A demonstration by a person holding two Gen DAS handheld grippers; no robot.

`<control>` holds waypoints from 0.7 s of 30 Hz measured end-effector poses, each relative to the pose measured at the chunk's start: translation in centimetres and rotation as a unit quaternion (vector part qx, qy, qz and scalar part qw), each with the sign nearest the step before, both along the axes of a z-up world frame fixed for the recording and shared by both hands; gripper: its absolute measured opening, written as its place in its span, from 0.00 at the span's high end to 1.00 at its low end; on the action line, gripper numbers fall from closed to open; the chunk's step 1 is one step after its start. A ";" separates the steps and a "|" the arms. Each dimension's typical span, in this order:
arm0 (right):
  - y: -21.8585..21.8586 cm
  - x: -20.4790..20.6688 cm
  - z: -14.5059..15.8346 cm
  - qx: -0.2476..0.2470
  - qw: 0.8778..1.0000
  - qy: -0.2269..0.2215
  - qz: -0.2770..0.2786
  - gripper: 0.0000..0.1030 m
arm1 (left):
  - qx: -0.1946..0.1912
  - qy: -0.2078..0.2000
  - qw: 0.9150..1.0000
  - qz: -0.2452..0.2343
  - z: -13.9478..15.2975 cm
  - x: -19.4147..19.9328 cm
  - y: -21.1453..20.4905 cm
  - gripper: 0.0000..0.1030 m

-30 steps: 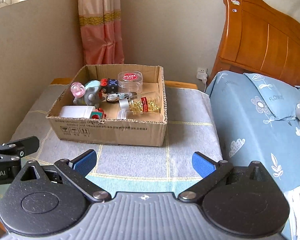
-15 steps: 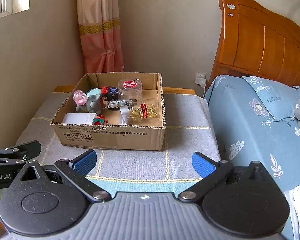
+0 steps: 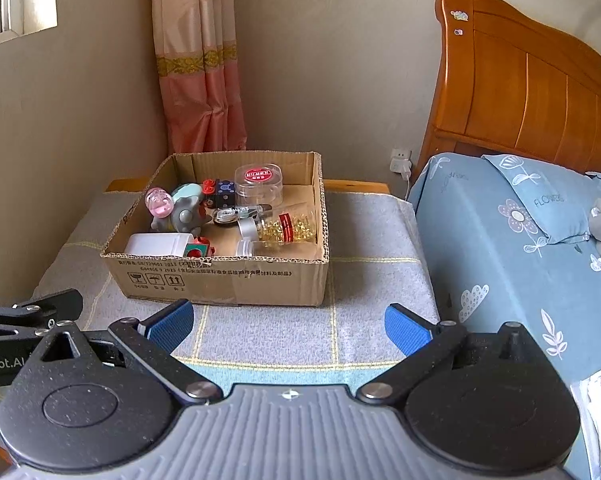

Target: Organize rigid objects

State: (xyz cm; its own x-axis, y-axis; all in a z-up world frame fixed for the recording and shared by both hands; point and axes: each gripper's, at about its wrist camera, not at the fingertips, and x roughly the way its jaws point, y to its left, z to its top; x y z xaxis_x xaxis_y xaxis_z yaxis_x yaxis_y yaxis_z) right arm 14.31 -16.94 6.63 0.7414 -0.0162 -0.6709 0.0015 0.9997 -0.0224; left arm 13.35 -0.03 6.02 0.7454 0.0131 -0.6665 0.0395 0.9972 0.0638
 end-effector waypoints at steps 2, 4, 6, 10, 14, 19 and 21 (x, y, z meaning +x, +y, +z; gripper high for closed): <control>0.1 0.0 0.1 -0.002 1.000 -0.001 0.000 0.00 | 0.000 0.000 1.000 0.001 0.0 0.0 0.0 0.02; 0.1 -0.1 0.1 -0.002 1.000 -0.002 0.000 0.00 | 0.000 0.000 1.000 0.002 0.0 0.0 0.0 0.02; 0.1 -0.1 0.2 -0.003 1.000 -0.002 0.000 0.00 | 0.000 0.000 1.000 0.002 0.1 0.0 0.0 0.02; 0.2 -0.1 0.2 -0.004 1.000 -0.003 -0.001 0.00 | 0.000 -0.002 1.000 0.002 0.1 0.0 0.0 0.02; 0.3 -0.1 0.3 -0.007 1.000 -0.004 -0.002 0.00 | 0.001 -0.001 1.000 0.003 0.1 -0.1 0.0 0.02; 0.3 -0.1 0.3 -0.008 1.000 -0.005 -0.003 0.00 | 0.001 -0.001 1.000 0.004 0.1 0.0 0.0 0.02; 0.3 -0.1 0.3 -0.009 1.000 -0.005 -0.002 0.00 | 0.001 -0.001 1.000 0.004 0.1 0.0 -0.1 0.02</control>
